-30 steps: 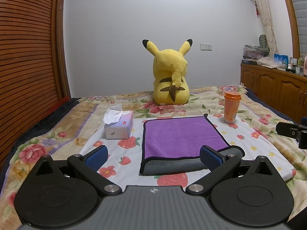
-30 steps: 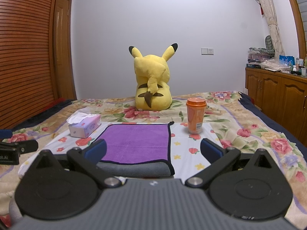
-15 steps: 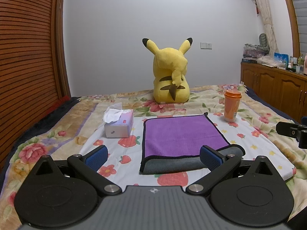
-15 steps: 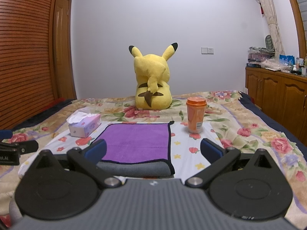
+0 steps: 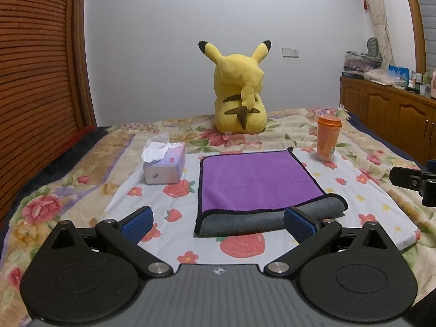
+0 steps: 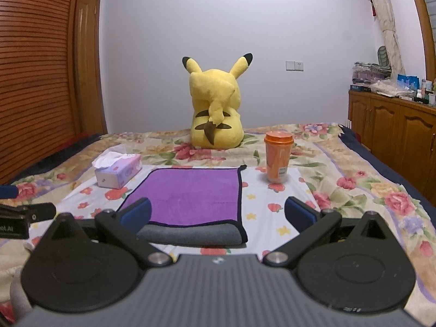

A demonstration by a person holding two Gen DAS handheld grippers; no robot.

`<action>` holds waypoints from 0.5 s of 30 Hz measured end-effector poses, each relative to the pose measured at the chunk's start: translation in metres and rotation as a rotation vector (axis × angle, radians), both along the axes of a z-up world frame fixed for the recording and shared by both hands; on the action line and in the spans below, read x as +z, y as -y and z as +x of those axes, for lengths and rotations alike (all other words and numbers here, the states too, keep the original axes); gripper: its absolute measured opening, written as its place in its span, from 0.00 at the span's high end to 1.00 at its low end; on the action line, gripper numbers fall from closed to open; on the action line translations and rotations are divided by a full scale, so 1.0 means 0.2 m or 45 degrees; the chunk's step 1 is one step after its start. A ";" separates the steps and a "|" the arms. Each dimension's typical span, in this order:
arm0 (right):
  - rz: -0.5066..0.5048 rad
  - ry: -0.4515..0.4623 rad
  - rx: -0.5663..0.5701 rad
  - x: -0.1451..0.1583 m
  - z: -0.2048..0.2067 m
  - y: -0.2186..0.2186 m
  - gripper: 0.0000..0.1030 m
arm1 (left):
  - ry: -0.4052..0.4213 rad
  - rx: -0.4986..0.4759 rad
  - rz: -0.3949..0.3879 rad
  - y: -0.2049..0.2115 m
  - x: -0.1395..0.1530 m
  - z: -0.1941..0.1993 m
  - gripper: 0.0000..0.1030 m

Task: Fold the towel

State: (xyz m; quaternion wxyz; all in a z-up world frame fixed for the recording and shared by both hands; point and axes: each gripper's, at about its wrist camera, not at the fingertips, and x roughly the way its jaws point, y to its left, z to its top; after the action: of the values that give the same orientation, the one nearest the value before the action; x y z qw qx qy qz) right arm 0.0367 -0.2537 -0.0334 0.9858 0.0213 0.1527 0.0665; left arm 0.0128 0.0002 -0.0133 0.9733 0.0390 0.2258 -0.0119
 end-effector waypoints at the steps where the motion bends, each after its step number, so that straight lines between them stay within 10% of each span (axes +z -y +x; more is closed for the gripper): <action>1: 0.000 -0.005 0.000 0.00 0.01 0.00 0.00 | -0.012 -0.006 -0.004 0.00 0.00 0.01 0.00; 15: -0.003 -0.043 0.000 -0.02 0.07 -0.01 0.00 | -0.064 -0.041 0.013 0.02 -0.04 0.11 0.00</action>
State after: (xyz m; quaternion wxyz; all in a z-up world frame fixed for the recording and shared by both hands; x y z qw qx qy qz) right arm 0.0513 -0.2518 -0.0371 0.9831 0.0212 0.1692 0.0661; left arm 0.0351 -0.0037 -0.0207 0.9668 0.0474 0.2496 -0.0274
